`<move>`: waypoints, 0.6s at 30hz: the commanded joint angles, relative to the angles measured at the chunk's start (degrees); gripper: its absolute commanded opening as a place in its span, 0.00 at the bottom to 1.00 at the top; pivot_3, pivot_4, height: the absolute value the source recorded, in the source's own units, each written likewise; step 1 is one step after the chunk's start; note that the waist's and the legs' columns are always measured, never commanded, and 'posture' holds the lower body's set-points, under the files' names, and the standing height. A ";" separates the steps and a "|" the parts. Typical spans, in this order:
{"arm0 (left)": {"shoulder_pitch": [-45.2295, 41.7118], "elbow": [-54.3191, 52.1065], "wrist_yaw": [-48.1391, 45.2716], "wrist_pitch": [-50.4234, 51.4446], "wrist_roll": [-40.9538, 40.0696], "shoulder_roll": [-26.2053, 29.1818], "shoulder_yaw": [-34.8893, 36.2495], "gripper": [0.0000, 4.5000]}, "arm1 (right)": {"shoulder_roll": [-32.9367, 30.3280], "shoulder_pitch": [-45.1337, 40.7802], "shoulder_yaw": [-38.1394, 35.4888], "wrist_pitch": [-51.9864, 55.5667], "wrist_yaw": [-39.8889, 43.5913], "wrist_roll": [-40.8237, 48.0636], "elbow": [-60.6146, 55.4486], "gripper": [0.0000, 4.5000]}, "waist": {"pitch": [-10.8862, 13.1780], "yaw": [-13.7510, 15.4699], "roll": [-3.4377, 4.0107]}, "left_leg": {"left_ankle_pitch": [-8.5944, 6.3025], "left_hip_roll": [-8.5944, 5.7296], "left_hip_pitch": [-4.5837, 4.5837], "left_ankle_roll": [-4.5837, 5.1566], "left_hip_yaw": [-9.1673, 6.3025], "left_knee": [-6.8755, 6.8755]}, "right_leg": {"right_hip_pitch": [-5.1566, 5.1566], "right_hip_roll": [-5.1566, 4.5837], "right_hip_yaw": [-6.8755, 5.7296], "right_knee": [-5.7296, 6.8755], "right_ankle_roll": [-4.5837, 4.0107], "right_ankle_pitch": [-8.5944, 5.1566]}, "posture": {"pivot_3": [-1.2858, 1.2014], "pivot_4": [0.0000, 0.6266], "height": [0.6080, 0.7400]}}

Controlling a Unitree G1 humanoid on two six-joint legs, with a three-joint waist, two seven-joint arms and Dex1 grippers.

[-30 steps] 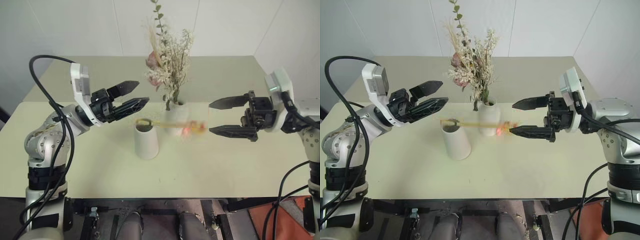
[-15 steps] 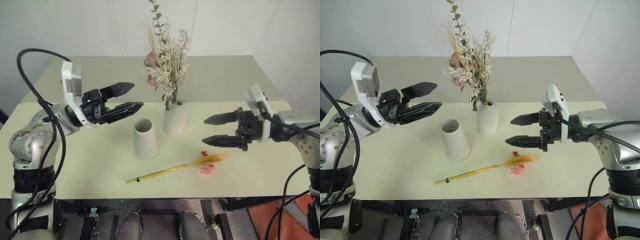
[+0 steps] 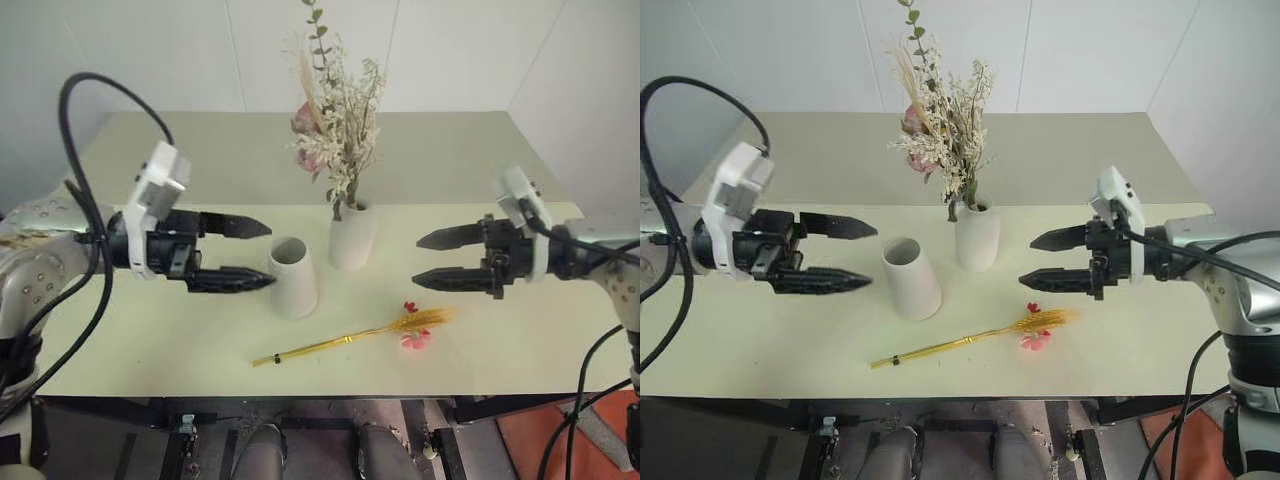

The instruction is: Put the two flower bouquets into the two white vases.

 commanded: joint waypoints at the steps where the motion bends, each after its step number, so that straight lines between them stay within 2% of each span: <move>1: -5.75 -4.21 1.34 5.46 -0.31 0.84 -4.26 1.00 | -1.59 -2.10 0.15 -3.00 2.59 -1.35 1.28 1.00 | 0.01 0.03 -0.01 | 0.00 0.00 0.00 0.00 0.00 0.00 | 0.00 0.00 0.00 0.00 0.00 0.00 | 0.52 0.24 1.00; 7: -15.49 -6.06 6.77 13.84 1.26 -5.67 -14.28 1.00 | -1.14 -4.17 1.89 -4.91 4.30 -3.29 3.50 1.00 | 0.01 -0.05 -0.02 | 0.00 -0.01 -0.02 0.00 0.00 0.03 | 0.00 0.01 0.00 0.01 0.05 -0.03 | 0.52 0.24 1.00; 12: -22.78 -1.79 13.01 19.83 7.35 -13.95 -24.00 1.00 | -0.47 -6.11 3.12 -6.02 5.10 -4.75 5.09 1.00 | 0.01 -0.05 -0.02 | 0.00 -0.03 -0.04 0.00 0.01 0.05 | 0.00 0.01 0.01 0.03 0.05 -0.03 | 0.52 0.24 1.00; 18: -30.91 1.81 15.63 19.24 16.12 -22.58 -35.48 1.00 | -0.76 -6.62 3.86 -6.83 5.15 -6.44 5.29 1.00 | 0.02 0.00 -0.02 | 0.00 -0.06 -0.07 0.00 0.00 0.05 | -0.01 0.00 0.02 0.03 0.06 -0.03 | 0.52 0.24 1.00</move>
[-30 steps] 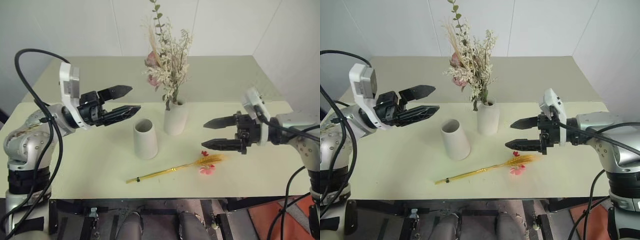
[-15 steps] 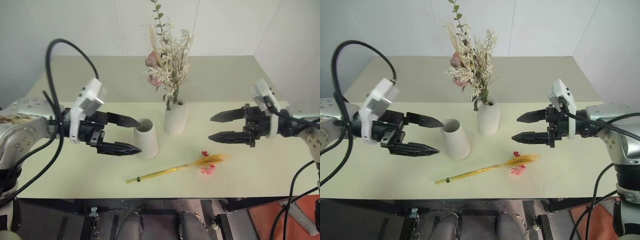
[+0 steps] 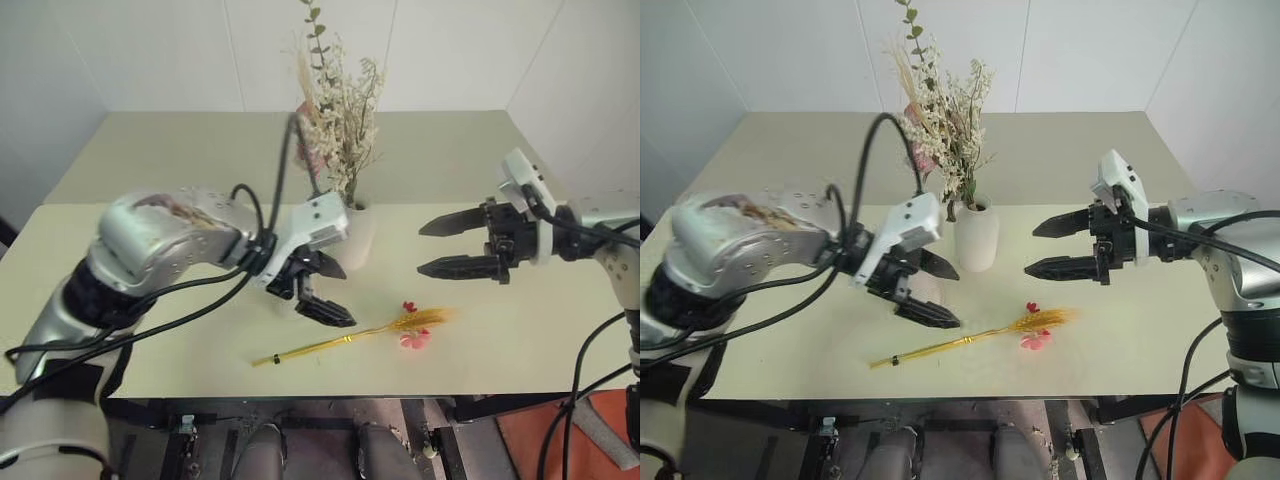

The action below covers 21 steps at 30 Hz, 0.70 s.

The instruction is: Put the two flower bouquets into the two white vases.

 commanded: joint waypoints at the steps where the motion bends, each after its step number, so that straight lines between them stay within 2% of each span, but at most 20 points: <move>1: -3.96 0.80 0.49 -1.87 5.69 -2.85 -6.21 1.00 | -0.87 -1.00 -0.69 -1.75 0.61 -0.66 -1.03 1.00 | 0.00 0.01 0.00 | 0.00 0.00 0.00 0.00 0.00 -0.01 | 0.00 0.00 0.01 0.00 0.01 0.00 | 0.52 0.24 1.00; 5: -6.44 0.29 -0.52 -5.33 12.10 -4.21 -14.47 1.00 | -0.97 -1.04 -0.97 -1.89 0.60 -1.00 -0.72 1.00 | 0.00 -0.18 0.01 | 0.00 0.00 0.02 0.00 0.00 -0.01 | -0.02 0.01 0.03 0.03 0.01 0.00 | 0.52 0.24 1.00; 8: -7.24 -0.30 -2.15 -7.01 14.86 -4.72 -17.99 1.00 | -0.97 -1.16 -1.13 -2.14 0.61 -1.21 -0.53 1.00 | 0.00 -0.18 0.01 | 0.00 0.01 0.05 0.00 0.00 0.00 | -0.02 0.02 0.05 0.07 0.01 0.00 | 0.52 0.24 1.00; 15: -8.25 -0.09 -5.76 -10.56 20.30 -5.26 -23.07 1.00 | -1.21 -1.57 -1.03 -2.92 0.99 -1.90 0.24 1.00 | 0.00 -0.06 0.01 | 0.00 -0.01 0.01 0.00 0.00 0.01 | -0.01 0.00 0.05 0.04 0.01 -0.01 | 0.52 0.24 1.00; 21: -7.80 4.51 -8.20 -12.89 24.78 -7.59 -26.80 1.00 | -1.68 -1.76 -0.74 -2.09 1.96 -2.14 0.41 1.00 | 0.00 -0.07 0.02 | 0.00 -0.02 0.02 0.00 0.00 0.02 | -0.01 0.00 0.05 0.06 0.01 -0.01 | 0.52 0.24 1.00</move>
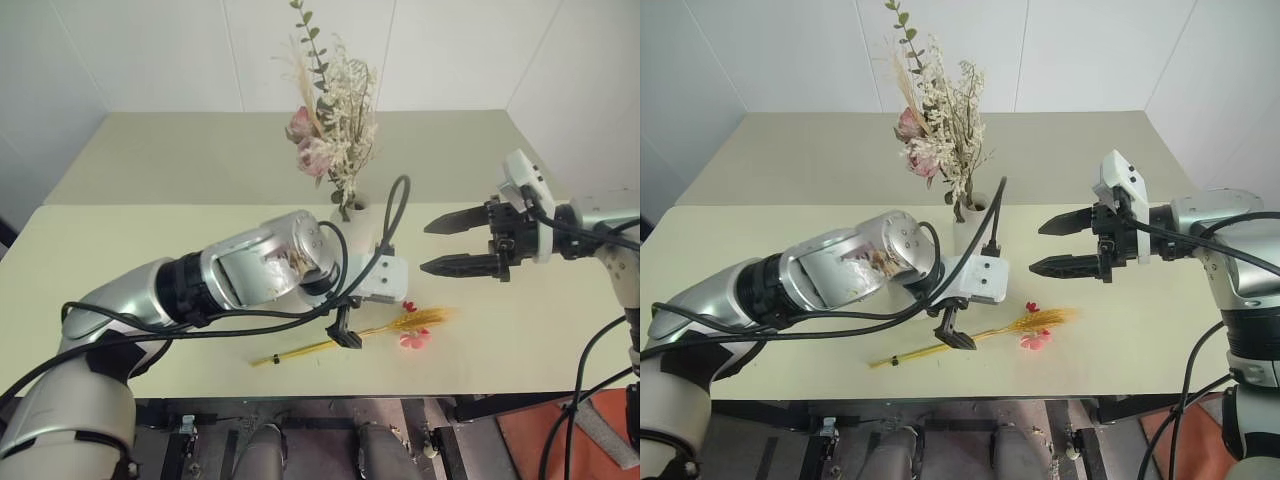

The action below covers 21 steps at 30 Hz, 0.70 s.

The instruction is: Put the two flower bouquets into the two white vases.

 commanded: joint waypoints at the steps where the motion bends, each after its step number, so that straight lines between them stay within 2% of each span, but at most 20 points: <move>1: -1.00 2.50 -1.54 -1.90 2.62 -1.60 -0.16 1.00 | -2.24 -1.11 -0.85 -1.40 2.64 -0.04 -0.72 1.00 | 0.00 0.00 0.00 | 0.00 0.00 0.00 0.00 0.00 0.01 | 0.00 0.00 0.00 0.00 0.00 0.00 | 0.52 0.24 1.00; 8: 0.00 4.91 -5.42 -4.32 5.22 -2.52 -1.51 1.00 | -7.18 3.01 -3.37 -11.54 13.96 0.89 -0.39 1.00 | 0.01 0.02 0.01 | 0.00 -0.02 -0.02 0.00 0.00 0.01 | 0.01 -0.02 0.00 -0.02 0.04 -0.02 | 0.52 0.24 1.00; 12: 1.40 5.84 -5.33 -5.96 9.00 -3.46 -5.40 1.00 | -9.60 3.77 -2.70 -16.09 14.62 2.50 2.62 1.00 | 0.00 -0.05 0.04 | 0.00 -0.01 0.05 0.00 0.00 0.03 | 0.05 -0.01 0.00 0.03 0.04 -0.02 | 0.52 0.24 1.00; 18: 4.18 6.50 -2.40 -6.15 14.86 -4.68 -8.04 1.00 | -10.38 4.83 -2.63 -16.60 14.62 3.29 2.45 1.00 | 0.00 -0.05 0.05 | 0.00 -0.01 0.01 0.01 0.00 0.05 | 0.03 -0.01 0.02 0.03 0.03 -0.02 | 0.52 0.24 1.00; 21: 5.25 6.37 -2.30 -5.70 15.27 -5.63 -6.80 0.86 | -10.29 5.37 -2.93 -16.59 14.60 3.01 2.42 1.00 | -0.02 0.02 0.08 | 0.00 -0.02 0.02 0.01 0.00 0.08 | 0.08 -0.02 0.03 0.03 0.03 -0.02 | 0.52 0.24 1.00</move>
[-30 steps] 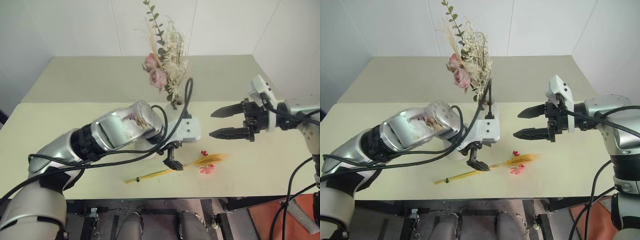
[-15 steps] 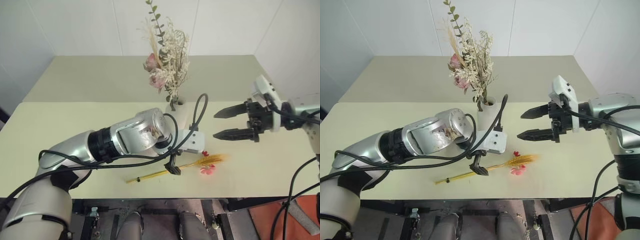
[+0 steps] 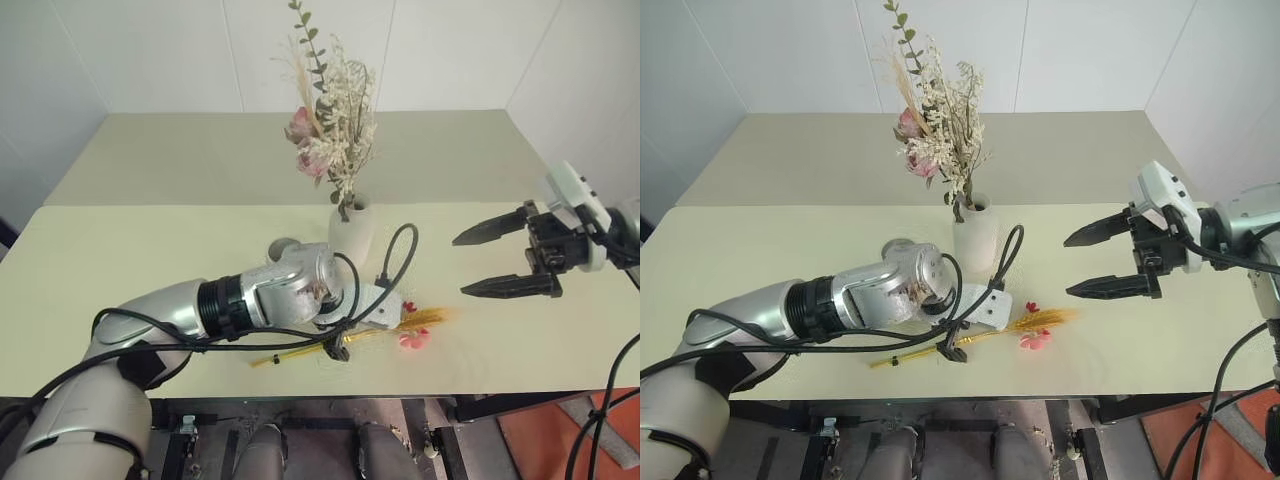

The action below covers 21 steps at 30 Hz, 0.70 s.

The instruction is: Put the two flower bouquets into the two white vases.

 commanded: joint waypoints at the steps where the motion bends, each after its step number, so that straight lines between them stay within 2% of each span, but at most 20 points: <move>1: 0.88 -0.68 0.64 0.07 1.84 -0.95 1.14 0.80 | -0.96 0.15 -2.31 -1.35 3.51 0.62 -1.03 1.00 | -0.02 0.05 0.03 | 0.00 -0.02 0.02 0.00 0.00 0.02 | 0.02 -0.01 0.00 0.00 0.01 0.00 | 0.52 0.24 1.00; 12: 2.13 -2.00 0.68 -0.71 3.53 -0.19 3.25 0.04 | -0.92 1.21 -3.33 -1.94 2.45 0.31 -0.90 1.00 | -0.02 0.03 0.03 | 0.00 -0.01 0.00 0.00 0.00 0.09 | 0.04 -0.01 0.00 0.00 0.04 0.02 | 0.52 0.24 1.00; 18: 3.92 -1.55 1.99 -2.93 4.42 -0.50 6.76 0.02 | -0.86 1.23 -3.67 -2.14 2.35 0.09 -0.59 1.00 | -0.02 0.06 0.03 | 0.00 -0.02 0.00 0.00 0.00 0.10 | 0.04 -0.01 0.00 0.00 0.04 0.02 | 0.52 0.24 1.00; 21: 4.85 -1.14 2.37 -4.94 3.33 -1.41 11.10 0.02 | -0.84 1.40 -3.86 -2.12 2.01 -0.17 -0.31 1.00 | -0.02 0.09 0.03 | 0.00 -0.02 -0.01 0.00 0.00 0.10 | 0.03 -0.02 0.00 0.00 0.04 0.02 | 0.52 0.24 1.00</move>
